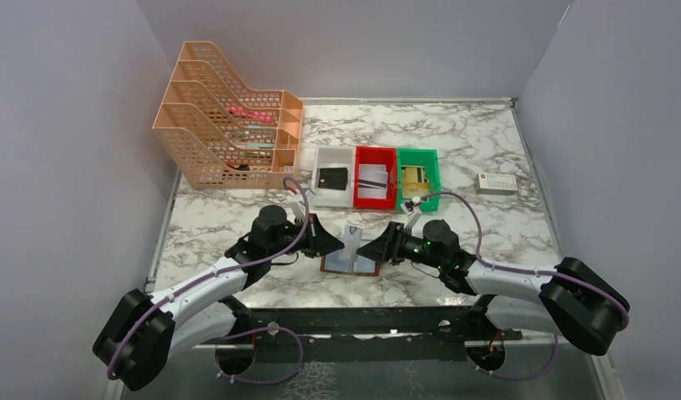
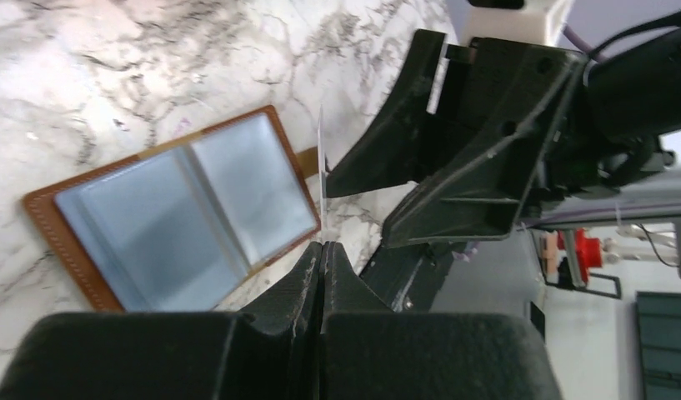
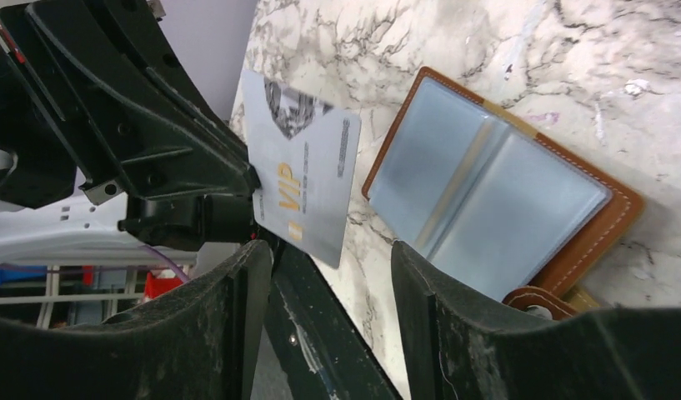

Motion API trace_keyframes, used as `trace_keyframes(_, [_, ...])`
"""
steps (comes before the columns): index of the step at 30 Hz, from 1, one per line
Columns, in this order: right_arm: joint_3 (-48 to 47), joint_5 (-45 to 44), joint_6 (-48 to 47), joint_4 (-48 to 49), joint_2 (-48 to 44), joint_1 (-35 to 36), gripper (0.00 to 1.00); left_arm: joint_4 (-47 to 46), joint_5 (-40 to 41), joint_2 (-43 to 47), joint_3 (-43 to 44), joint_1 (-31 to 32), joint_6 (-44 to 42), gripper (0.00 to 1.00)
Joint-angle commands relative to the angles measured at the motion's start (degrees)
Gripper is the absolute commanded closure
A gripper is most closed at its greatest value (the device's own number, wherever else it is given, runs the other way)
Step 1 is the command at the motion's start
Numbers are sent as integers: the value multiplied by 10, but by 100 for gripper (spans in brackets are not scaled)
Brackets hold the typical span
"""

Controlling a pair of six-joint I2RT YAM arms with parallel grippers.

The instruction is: Take the credit cards out of the card holder

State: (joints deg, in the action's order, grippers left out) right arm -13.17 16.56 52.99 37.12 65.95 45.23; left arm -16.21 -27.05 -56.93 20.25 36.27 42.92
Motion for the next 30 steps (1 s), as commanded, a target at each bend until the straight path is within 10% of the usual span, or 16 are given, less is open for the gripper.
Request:
trace_keyframes(1, [-9,40,30,83,22,-5,42,-89,-80,0,-22,-3,36,100])
trace_keyframes(25, [42,67,62,198,-4,-8,98,-164,-102,31,-58,-3,95,100])
trace_keyframes(30, [51,52,61,166,-36,-8,99,-163,-83,39,-64,-4,101,58])
